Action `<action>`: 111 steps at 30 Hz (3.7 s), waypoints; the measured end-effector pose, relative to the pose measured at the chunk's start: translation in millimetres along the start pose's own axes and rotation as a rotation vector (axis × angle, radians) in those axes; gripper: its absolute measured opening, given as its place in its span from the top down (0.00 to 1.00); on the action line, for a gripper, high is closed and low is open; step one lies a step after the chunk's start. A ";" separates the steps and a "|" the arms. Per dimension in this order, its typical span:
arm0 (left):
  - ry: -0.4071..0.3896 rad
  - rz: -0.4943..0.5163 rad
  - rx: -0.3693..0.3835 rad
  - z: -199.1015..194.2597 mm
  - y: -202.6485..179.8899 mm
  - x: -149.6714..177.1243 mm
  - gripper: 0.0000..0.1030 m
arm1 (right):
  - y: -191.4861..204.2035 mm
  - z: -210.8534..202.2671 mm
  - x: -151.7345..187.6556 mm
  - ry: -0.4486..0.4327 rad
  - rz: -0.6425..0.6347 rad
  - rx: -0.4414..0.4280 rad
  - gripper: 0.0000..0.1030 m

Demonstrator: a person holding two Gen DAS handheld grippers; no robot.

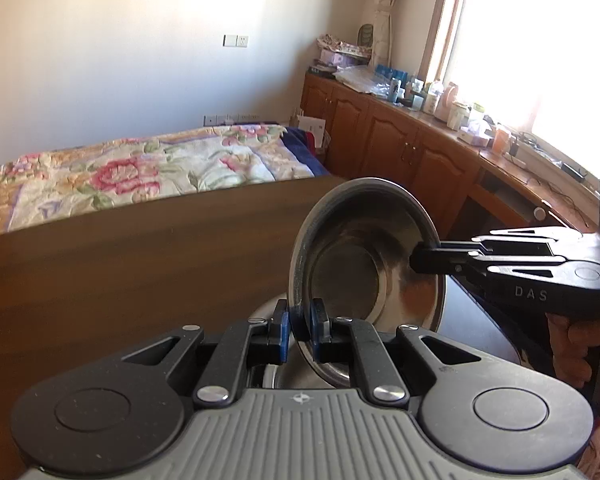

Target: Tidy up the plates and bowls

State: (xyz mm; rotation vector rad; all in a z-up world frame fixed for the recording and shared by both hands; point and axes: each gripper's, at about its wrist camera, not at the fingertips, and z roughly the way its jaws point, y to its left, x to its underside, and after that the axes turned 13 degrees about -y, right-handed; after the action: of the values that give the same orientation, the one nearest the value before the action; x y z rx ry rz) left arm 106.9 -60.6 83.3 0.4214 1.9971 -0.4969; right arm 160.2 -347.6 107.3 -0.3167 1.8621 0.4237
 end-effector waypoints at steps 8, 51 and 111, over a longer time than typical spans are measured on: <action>0.017 -0.016 0.000 -11.5 1.1 19.6 0.89 | 12.5 -1.4 12.1 0.038 0.006 -0.030 0.89; 0.040 -0.019 -0.058 2.7 1.9 52.2 0.88 | 25.0 16.3 43.9 0.130 -0.072 0.001 0.87; -0.148 -0.029 -0.163 -18.5 -7.1 92.4 0.60 | 16.8 -2.4 86.3 -0.137 0.006 0.104 0.46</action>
State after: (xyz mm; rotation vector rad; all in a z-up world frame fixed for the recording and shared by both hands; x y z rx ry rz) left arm 48.4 -49.5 9.9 0.2482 1.8861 -0.3691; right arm 123.4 -334.4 28.5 -0.2065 1.7441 0.3424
